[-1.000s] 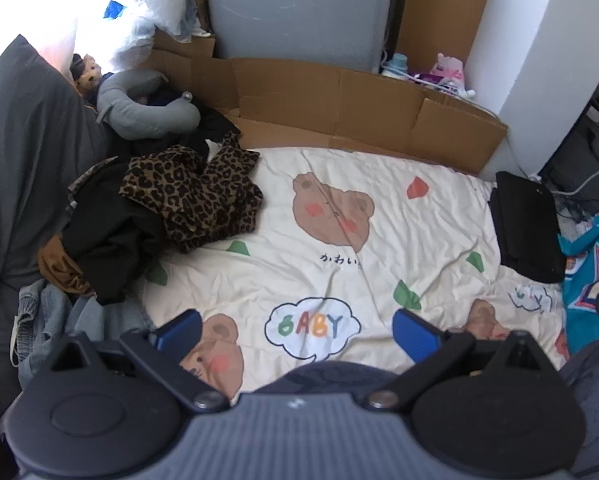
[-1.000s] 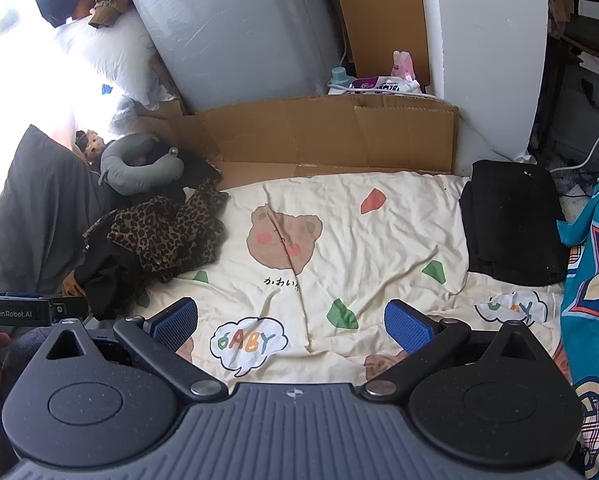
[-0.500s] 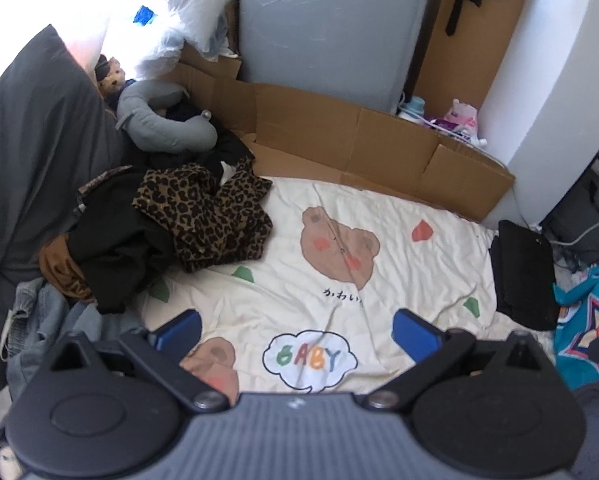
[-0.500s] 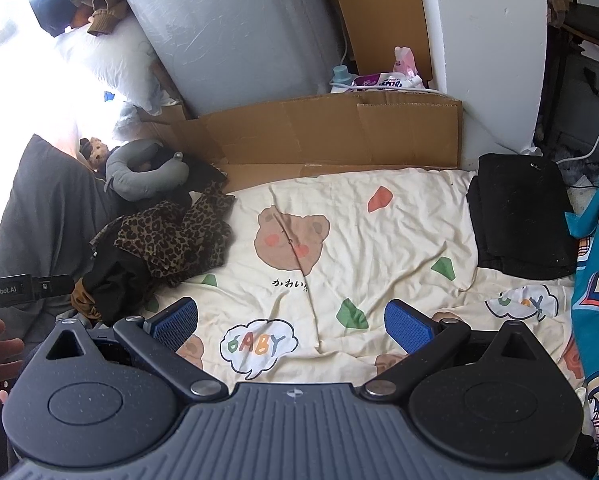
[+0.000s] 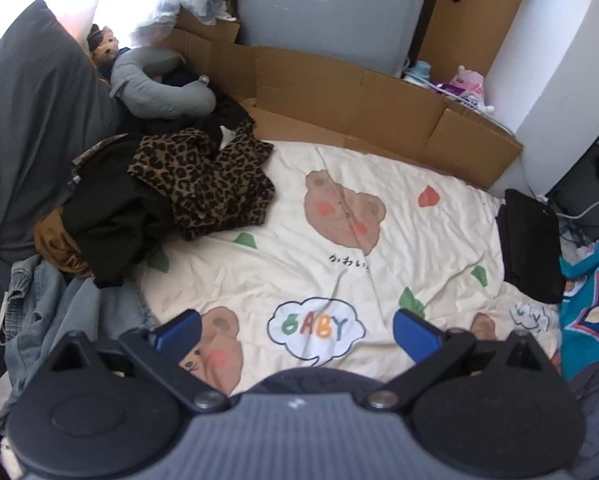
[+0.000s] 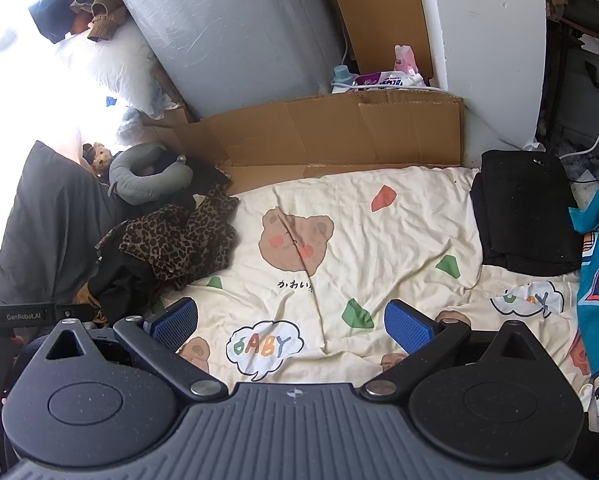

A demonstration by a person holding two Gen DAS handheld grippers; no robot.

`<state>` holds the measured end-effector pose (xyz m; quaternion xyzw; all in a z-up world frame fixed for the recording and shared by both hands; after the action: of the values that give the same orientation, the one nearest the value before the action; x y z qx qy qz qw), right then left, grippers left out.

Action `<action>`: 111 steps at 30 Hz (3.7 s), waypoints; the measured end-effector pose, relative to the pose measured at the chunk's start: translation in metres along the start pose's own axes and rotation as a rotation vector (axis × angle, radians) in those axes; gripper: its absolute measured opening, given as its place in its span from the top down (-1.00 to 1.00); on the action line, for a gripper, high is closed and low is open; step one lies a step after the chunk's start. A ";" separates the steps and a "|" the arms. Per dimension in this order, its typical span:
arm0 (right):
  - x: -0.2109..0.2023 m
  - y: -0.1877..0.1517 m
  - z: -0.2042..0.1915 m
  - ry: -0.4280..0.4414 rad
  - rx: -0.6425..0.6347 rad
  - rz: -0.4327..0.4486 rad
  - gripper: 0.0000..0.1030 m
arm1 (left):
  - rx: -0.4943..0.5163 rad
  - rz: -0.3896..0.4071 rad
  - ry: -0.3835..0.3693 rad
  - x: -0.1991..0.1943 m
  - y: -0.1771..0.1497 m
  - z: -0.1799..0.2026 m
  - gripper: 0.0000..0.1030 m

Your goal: Fold clothes

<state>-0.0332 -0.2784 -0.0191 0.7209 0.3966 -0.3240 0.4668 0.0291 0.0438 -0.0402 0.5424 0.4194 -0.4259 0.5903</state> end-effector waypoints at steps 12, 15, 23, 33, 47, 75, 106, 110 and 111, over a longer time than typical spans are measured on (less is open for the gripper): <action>-0.004 0.000 -0.009 -0.101 -0.040 0.012 -0.99 | -0.100 0.050 -0.054 -0.030 -0.001 -0.027 -1.00; -0.007 0.001 -0.009 -0.128 -0.053 0.018 -0.99 | -0.141 0.094 -0.064 -0.041 0.007 -0.037 -1.00; -0.014 0.002 -0.006 -0.131 -0.031 0.041 -0.99 | -0.093 0.156 -0.045 -0.049 0.016 -0.038 -1.00; -0.017 0.007 -0.009 -0.148 -0.035 0.102 -0.99 | -0.031 0.201 0.048 -0.049 0.026 -0.046 -1.00; 0.004 0.021 -0.009 -0.137 -0.018 0.116 -0.99 | -0.067 0.199 0.073 -0.031 0.046 -0.083 -0.99; 0.142 0.071 -0.018 -0.082 -0.068 0.029 -0.99 | -0.125 0.066 0.123 0.084 0.085 -0.145 -0.87; 0.269 0.070 -0.067 -0.029 -0.393 -0.150 -0.96 | -0.228 0.194 0.049 0.203 0.126 -0.221 -0.62; 0.272 0.078 -0.066 -0.006 -0.423 -0.174 -0.96 | -0.223 0.226 0.072 0.206 0.142 -0.230 -0.62; 0.274 0.080 -0.064 -0.004 -0.437 -0.178 -0.96 | -0.224 0.222 0.073 0.208 0.147 -0.232 -0.63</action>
<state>0.1732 -0.1648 -0.1923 0.5642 0.5184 -0.2716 0.5824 0.2215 0.2725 -0.2119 0.5313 0.4228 -0.2888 0.6749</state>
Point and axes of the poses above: each gripper's, at about its wrist camera, not at the fingertips, and x roughly the way its jaws point, z to its right, y to its top, the point moved 3 cm from there along x, roughly the way its jaws point, and after that the axes turned 10 degrees about -z, right-handed, at the moved point
